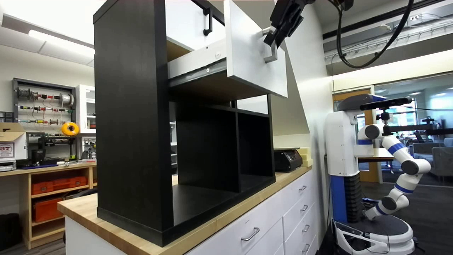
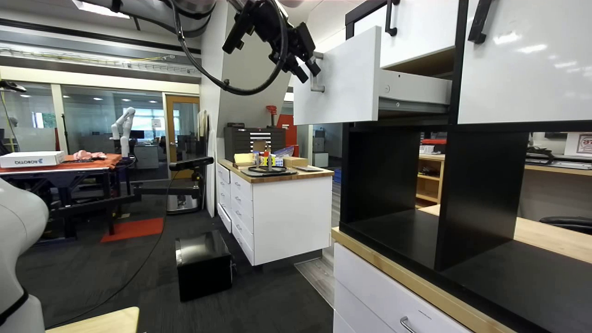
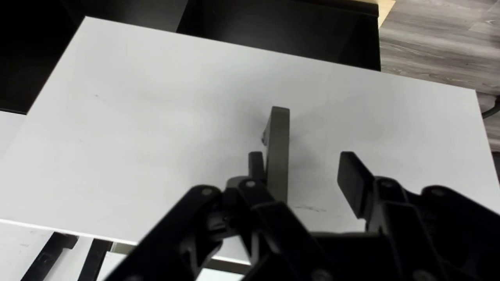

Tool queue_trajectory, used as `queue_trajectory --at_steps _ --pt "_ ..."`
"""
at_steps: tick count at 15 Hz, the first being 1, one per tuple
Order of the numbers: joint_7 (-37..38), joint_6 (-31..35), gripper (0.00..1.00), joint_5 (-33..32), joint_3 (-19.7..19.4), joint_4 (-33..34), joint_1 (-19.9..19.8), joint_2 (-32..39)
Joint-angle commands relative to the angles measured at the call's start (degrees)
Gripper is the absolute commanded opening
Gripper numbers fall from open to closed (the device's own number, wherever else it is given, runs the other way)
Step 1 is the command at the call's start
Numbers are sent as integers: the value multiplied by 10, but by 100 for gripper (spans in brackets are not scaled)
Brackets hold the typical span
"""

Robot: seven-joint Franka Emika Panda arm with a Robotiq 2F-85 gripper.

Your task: Close the bottom drawer of the cabinet

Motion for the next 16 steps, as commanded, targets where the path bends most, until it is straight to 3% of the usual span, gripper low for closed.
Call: queue_trajectory --at_steps 1,4,16 --pt "25 -38 22 -1 14 26 -2 -10" --pt "28 -52 2 -3 14 41 -5 -11" --pt "19 -18 4 -10 -5 19 -16 6"
